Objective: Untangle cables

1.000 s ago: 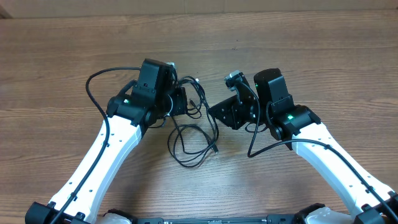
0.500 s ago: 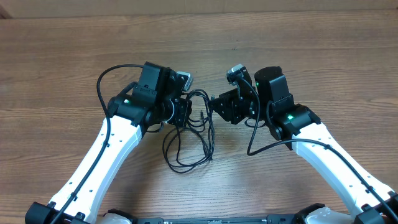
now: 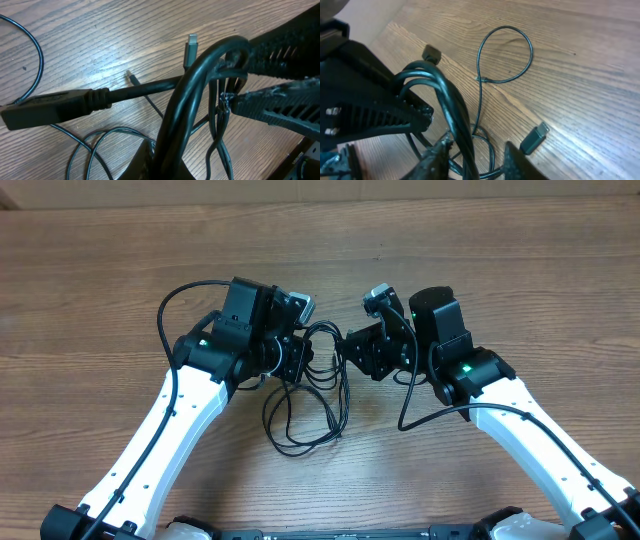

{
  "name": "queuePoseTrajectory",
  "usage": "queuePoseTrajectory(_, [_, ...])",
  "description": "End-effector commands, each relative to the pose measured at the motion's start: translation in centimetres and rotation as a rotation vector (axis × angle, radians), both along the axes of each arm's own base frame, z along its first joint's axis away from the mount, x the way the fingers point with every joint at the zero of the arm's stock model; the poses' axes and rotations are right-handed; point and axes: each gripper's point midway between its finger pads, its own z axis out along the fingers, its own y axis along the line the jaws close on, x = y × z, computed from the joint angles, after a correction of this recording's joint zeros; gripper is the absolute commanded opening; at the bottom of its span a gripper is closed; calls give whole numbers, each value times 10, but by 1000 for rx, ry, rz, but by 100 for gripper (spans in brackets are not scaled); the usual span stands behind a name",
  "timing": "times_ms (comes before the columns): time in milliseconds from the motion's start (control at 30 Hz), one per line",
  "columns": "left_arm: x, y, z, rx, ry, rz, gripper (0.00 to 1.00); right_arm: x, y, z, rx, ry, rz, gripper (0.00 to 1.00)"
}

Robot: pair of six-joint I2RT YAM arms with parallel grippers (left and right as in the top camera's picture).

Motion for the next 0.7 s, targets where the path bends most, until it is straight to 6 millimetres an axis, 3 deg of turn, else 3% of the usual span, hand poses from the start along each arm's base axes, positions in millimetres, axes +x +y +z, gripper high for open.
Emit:
queuePoseTrajectory(0, [2, -4, 12, -27, -33, -24, 4, -1, 2, 2, 8, -11, 20, 21])
queuePoseTrajectory(167, [3, -4, 12, -34, -26, -10, 4, -4, 4, 3, 19, -6, 35, 4])
queuePoseTrajectory(433, [5, -2, 12, -32, -20, 16, 4, -7, 6, 4, 32, 4, 52, 4])
queuePoseTrajectory(667, [23, 33, 1, 51, 41, 373, 5, -14, 7, 0, 31, 41, 68, 4])
